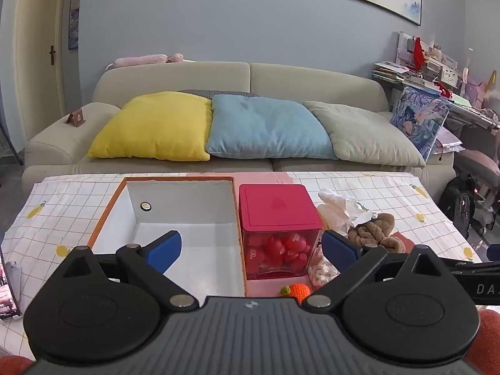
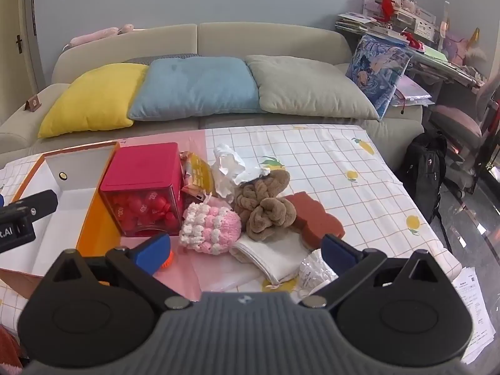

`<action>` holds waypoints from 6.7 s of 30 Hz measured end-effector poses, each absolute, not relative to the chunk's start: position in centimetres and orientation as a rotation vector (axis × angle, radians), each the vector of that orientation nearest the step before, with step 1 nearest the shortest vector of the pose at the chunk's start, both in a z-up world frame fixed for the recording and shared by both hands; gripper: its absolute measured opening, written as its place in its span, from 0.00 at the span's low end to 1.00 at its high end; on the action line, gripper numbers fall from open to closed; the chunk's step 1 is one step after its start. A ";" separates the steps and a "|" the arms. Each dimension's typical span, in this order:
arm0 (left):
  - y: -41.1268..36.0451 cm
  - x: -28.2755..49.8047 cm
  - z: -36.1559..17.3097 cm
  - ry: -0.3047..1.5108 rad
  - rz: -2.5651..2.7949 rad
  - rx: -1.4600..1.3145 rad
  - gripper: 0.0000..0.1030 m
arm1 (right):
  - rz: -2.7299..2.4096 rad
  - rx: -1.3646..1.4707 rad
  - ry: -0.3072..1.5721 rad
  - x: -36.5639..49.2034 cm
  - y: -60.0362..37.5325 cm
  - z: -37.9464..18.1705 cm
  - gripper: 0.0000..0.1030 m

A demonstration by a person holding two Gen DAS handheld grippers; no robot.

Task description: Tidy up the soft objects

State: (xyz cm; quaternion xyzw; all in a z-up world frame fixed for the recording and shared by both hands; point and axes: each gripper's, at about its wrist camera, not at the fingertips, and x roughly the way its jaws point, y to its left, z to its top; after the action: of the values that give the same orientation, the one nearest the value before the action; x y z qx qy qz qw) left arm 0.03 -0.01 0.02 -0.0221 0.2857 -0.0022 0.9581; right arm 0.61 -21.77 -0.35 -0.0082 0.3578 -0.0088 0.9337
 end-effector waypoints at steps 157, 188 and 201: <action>-8.9 13.2 -15.1 1.078 -0.308 0.448 0.56 | 0.757 -0.760 0.783 16.3 -18.7 -14.6 0.70; -8.6 12.9 -14.5 1.062 -0.292 0.411 0.50 | 0.696 -0.701 0.834 16.8 -18.3 -14.8 0.00; -8.5 12.6 -13.5 1.055 -0.275 0.394 0.50 | 0.719 -0.692 0.837 18.3 -18.5 -14.8 0.80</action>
State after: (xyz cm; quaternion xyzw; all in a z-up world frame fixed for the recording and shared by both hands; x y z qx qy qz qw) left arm 12.62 -8.46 -13.51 0.1859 0.4984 -0.1299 0.8368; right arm 18.27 -18.55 -14.79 -0.3221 0.3897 0.3344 0.7953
